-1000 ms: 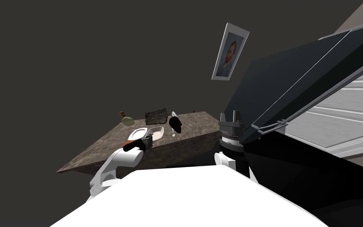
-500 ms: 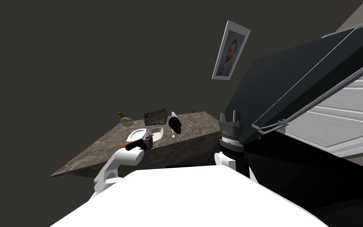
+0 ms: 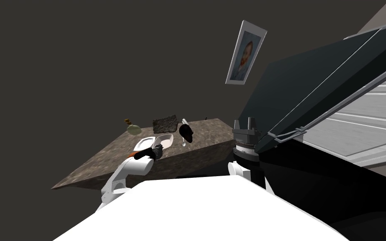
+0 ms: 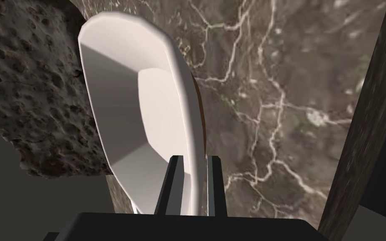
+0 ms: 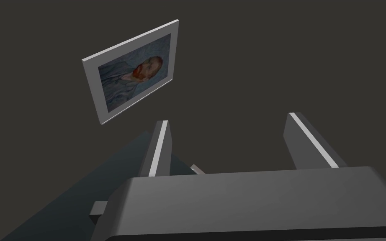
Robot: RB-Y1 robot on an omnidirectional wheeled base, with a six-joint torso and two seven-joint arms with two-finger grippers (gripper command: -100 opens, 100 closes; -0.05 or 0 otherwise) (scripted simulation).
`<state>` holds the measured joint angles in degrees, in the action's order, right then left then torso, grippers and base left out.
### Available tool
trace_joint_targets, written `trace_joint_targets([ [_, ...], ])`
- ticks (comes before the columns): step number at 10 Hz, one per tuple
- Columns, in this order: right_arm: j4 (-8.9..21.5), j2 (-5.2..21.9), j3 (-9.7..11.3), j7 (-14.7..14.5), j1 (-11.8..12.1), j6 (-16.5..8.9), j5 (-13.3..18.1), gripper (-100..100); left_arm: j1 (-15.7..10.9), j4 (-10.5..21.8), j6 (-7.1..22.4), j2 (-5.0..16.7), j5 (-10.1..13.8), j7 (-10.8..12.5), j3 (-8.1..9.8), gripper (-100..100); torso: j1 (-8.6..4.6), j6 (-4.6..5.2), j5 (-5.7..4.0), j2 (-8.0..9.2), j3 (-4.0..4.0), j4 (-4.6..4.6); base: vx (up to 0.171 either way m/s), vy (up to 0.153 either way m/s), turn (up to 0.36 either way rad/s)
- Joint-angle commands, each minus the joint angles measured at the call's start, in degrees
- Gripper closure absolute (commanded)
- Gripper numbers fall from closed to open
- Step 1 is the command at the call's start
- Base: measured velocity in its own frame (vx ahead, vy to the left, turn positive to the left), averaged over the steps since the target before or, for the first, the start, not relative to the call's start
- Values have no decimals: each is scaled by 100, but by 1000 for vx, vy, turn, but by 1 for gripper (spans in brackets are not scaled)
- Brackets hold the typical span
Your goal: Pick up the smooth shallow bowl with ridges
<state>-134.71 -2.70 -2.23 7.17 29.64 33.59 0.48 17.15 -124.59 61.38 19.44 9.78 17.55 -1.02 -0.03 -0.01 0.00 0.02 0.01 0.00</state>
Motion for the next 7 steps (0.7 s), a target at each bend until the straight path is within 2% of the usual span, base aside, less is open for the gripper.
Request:
trace_joint_targets([
  [1,0,0,0,0,0,0,0,0,0,0,0,0,0,0,0,100,0,0,0,0,0,0,0,0,0],
  [2,0,0,0,0,0,0,0,0,2,2,1,0,0,0,-1,100,0,0,-1,1,1,1,0,0,0],
  [3,0,0,0,0,0,0,0,0,2,3,2,0,0,0,-1,0,-1,0,-1,2,2,2,0,0,0],
  [4,0,0,0,0,0,0,0,0,57,-188,127,17,-9,36,-16,100,-1,0,-2,3,3,3,-15,-1,22],
  [5,0,0,0,0,0,0,0,0,84,-281,191,34,-1,52,-16,100,-4,-1,-4,11,8,6,-25,-4,19],
  [6,0,0,0,0,0,0,0,0,55,-209,145,29,5,38,-9,100,-5,-1,-5,17,12,7,-12,-3,4],
  [7,0,0,0,0,0,0,0,0,59,-218,159,31,7,41,-9,0,-5,0,-5,14,11,7,0,0,0],
])
